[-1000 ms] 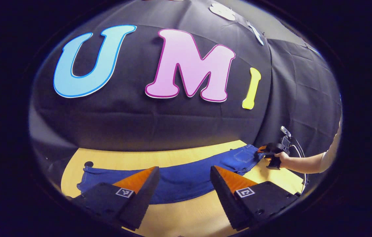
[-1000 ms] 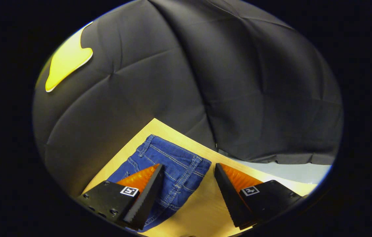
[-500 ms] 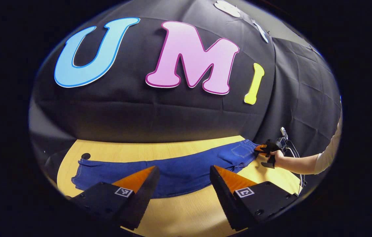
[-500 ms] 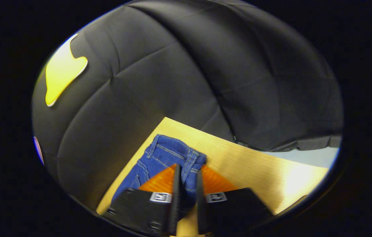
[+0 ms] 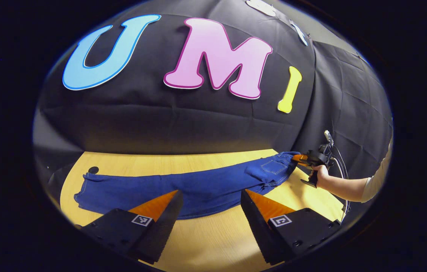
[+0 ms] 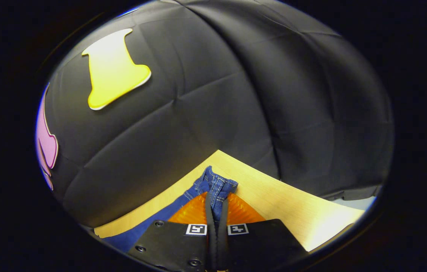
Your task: Grasp the waist and the cuffs of the jeans and fold them to make the two legs overlap; first hold the waist and fold one-third of the jeans toward the cuffs, then hold the cuffs and fold the remaining one-third in the same direction to finish folding.
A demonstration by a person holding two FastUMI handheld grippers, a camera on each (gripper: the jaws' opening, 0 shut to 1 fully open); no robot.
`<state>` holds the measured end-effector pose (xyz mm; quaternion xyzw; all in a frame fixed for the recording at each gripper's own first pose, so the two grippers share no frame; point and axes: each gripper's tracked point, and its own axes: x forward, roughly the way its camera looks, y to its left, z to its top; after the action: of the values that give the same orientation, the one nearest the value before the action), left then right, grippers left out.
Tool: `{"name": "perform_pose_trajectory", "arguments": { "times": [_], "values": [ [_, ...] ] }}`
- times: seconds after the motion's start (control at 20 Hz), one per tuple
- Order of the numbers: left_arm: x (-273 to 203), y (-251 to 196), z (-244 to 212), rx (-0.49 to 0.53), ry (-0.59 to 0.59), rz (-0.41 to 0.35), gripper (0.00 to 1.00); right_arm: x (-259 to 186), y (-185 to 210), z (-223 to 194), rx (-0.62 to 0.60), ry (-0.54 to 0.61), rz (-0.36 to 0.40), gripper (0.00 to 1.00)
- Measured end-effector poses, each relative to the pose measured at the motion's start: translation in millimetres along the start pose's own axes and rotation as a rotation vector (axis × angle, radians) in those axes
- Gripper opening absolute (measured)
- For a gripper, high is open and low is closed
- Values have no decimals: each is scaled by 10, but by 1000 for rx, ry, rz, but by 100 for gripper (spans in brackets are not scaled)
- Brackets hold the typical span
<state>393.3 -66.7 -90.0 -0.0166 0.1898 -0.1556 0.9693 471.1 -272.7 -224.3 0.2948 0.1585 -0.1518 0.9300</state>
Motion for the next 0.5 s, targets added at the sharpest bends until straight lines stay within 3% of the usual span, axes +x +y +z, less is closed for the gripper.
{"name": "perform_pose_trajectory", "arguments": {
  "times": [0.3, 0.5],
  "values": [
    [-221, -3, -130, -4, 5, 11, 97, -596, 170, 493, -99, -103, 186, 5],
    [-360, -39, -271, -31, 10, 9, 97, -789, 230, 548, -175, -121, 345, 5]
  ]
}}
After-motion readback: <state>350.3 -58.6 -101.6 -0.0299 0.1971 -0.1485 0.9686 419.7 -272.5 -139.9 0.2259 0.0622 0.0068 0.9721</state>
